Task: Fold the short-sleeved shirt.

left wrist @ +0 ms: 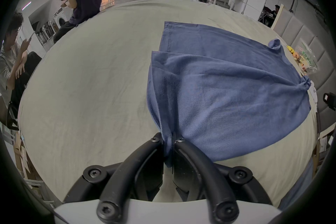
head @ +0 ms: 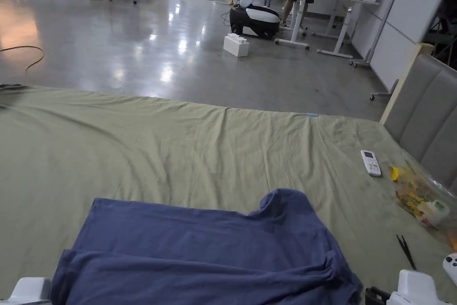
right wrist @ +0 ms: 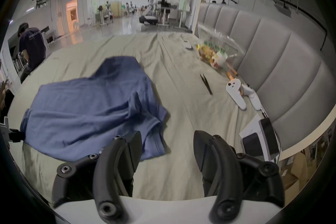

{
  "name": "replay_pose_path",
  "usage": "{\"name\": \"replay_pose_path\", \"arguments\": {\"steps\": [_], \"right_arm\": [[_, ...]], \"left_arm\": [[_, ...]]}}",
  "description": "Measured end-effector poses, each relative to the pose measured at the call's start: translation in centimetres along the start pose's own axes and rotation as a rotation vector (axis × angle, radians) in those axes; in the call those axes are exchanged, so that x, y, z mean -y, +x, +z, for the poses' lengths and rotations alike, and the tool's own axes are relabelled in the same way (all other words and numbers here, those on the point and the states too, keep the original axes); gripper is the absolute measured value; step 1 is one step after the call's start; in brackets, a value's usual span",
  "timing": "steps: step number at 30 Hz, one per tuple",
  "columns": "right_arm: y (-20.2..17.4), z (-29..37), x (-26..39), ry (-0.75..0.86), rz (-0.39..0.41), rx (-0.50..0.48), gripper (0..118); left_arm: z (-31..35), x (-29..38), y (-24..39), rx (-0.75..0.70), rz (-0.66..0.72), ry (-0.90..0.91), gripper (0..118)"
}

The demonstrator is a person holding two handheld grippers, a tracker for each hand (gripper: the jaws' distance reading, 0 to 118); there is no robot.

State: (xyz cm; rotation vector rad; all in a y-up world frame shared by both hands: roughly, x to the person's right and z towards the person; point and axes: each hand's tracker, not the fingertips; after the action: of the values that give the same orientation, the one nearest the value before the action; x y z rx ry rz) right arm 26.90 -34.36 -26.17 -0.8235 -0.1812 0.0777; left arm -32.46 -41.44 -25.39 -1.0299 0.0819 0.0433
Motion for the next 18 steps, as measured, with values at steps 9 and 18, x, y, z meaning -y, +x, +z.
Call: {"name": "replay_pose_path", "arguments": {"steps": [9,18], "right_arm": [[-3.4,-5.5,-1.0,-0.143,0.003,-0.023,87],[-4.0,-8.1,2.6,-0.244,0.024,-0.113,50]], "left_arm": [[0.2,0.0,0.6,-0.018,-0.012,-0.005,9],[0.4,0.1,0.6,-0.012,0.0,-0.005,9]]}}
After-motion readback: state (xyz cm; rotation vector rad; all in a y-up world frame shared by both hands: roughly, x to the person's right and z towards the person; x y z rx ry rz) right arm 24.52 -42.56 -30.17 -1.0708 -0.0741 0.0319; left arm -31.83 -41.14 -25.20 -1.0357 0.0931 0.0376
